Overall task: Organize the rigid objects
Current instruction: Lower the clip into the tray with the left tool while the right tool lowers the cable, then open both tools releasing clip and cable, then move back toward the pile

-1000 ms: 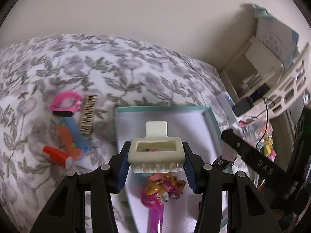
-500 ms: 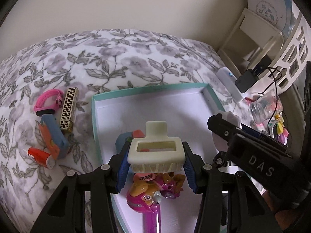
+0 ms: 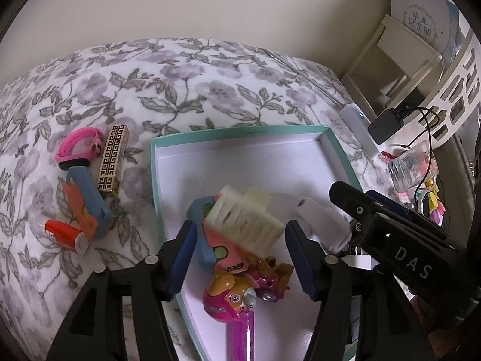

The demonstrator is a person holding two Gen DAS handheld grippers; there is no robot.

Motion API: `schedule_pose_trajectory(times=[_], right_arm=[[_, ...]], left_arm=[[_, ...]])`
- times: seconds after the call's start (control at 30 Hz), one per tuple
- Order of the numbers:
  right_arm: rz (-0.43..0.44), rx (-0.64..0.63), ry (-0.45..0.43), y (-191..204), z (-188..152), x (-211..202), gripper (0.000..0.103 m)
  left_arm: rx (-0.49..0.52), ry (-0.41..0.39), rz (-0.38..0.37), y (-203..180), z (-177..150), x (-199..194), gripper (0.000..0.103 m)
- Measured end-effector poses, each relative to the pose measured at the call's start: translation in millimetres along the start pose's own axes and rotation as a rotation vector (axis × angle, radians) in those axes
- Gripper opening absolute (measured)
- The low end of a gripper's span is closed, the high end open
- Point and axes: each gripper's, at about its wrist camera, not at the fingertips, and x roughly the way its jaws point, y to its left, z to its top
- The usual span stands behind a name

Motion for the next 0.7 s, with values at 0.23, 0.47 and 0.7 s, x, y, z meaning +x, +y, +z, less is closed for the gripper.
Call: schedule_pose_trajectory(times=[0.23,0.47,0.7], right_arm=[[0.005,0.017,-0.017,-1.9,0.2,-7.6,0.069],[0.002,-0.007,-0.041,7.0,-3.6,-11.5,0.081],[-0.023,-0.079,-0.073,29.7,-11.0,-12.9,0.094]], left_arm=[[-0.042,-0.025,-0.007,13.0,2.1,-14.7,0.070],[-0.098,-0.062,0.103,38.3,4.5,-30.8,0.071],[-0.168,-0.112,0.287,74.1,4.3,-51.1,0.090]])
